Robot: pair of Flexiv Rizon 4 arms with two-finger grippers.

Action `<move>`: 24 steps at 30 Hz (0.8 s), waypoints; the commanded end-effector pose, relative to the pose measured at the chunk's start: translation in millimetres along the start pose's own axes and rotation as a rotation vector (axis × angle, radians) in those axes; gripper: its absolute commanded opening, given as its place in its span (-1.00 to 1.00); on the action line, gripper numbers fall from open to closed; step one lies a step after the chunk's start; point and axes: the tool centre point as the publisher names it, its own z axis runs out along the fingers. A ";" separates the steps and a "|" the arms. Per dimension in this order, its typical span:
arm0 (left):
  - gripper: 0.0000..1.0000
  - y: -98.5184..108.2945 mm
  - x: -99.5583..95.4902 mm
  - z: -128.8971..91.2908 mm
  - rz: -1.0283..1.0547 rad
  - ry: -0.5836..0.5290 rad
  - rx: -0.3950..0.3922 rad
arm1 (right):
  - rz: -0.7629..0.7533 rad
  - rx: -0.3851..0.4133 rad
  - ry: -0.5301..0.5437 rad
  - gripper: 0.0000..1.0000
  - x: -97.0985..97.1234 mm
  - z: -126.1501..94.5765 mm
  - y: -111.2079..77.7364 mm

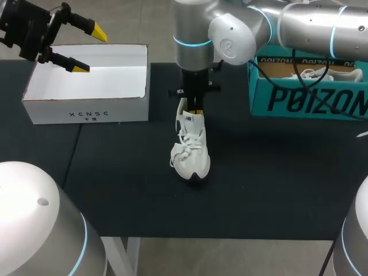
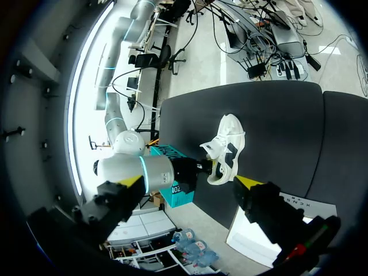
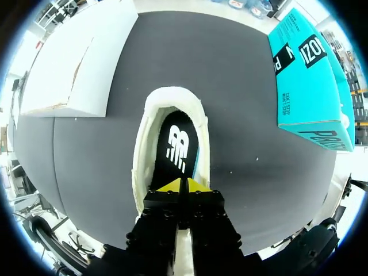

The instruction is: Take the shoe out of the shoebox, open the shoe tongue, remove and reinsert the insole, then place the shoe into the shoebox

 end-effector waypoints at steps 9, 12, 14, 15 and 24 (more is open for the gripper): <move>1.00 0.4 -0.3 0.1 0.000 0.003 0.000 | -0.021 0.022 -0.004 1.00 11.9 8.1 3.2; 1.00 0.4 -0.3 0.1 0.000 0.003 0.000 | -0.033 0.022 -0.002 1.00 14.0 7.3 2.9; 1.00 0.4 -0.3 0.1 0.000 0.003 0.000 | -0.035 0.023 -0.001 1.00 15.8 6.7 2.2; 1.00 0.4 -0.3 0.1 0.000 0.003 0.000 | -0.036 0.024 -0.001 1.00 16.0 6.5 1.9; 1.00 0.4 -0.3 0.1 0.000 0.003 0.000 | -0.029 0.013 -0.015 1.00 20.8 -6.6 -10.9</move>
